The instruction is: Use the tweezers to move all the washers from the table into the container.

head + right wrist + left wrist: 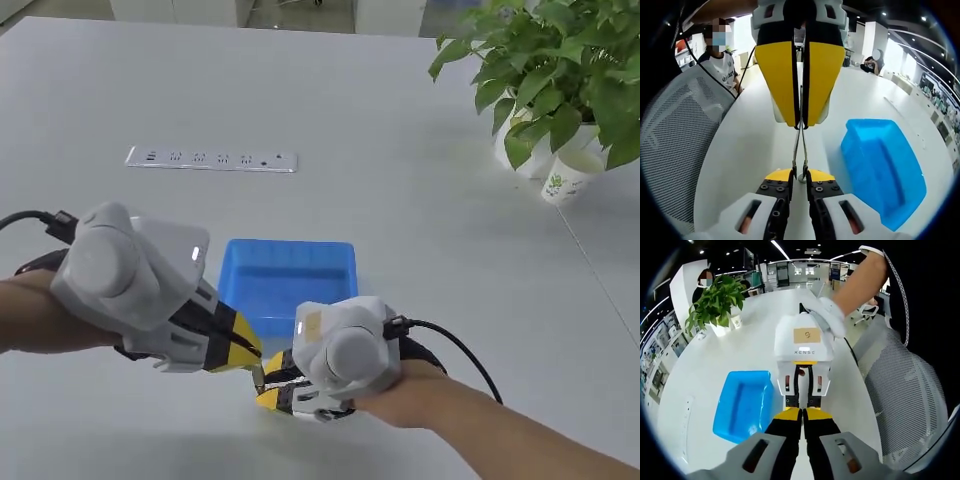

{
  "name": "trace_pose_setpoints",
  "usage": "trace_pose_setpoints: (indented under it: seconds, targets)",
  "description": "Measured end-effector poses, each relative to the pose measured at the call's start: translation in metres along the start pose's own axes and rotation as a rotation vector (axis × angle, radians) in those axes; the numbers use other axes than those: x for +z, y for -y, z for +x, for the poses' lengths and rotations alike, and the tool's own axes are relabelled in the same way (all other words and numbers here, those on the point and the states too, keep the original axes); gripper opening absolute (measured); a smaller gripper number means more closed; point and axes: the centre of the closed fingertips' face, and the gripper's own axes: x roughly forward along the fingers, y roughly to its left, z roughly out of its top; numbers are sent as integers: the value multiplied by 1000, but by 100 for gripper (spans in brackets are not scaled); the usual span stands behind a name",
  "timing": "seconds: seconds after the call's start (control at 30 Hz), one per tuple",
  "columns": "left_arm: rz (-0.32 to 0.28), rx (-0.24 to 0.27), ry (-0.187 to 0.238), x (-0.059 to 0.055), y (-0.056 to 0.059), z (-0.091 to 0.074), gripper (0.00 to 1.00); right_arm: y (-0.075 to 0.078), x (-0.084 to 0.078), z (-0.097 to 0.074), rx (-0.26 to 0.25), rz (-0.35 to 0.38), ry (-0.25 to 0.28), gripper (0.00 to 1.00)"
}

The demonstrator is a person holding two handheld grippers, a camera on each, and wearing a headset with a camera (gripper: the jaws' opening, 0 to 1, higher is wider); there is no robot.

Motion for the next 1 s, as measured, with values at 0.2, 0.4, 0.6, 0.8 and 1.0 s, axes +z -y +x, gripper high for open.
trace_pose_setpoints:
  seconds: [0.2,0.4,0.6,0.8,1.0]
  targets:
    - [-5,0,3,0,-1,1,5,0,0,0,2,5,1,12]
    - [-12,3,9,1,-2,1,5,0,1,0,7,-1,-1,12]
    - [-14,2,9,0,-3,1,5,-1,1,0,8,3,0,11]
    - [-13,1,7,0,-2,0,5,-1,1,-1,8,-5,-6,11]
    - [-9,1,2,-1,-1,0,5,-1,0,0,10,-9,-10,11]
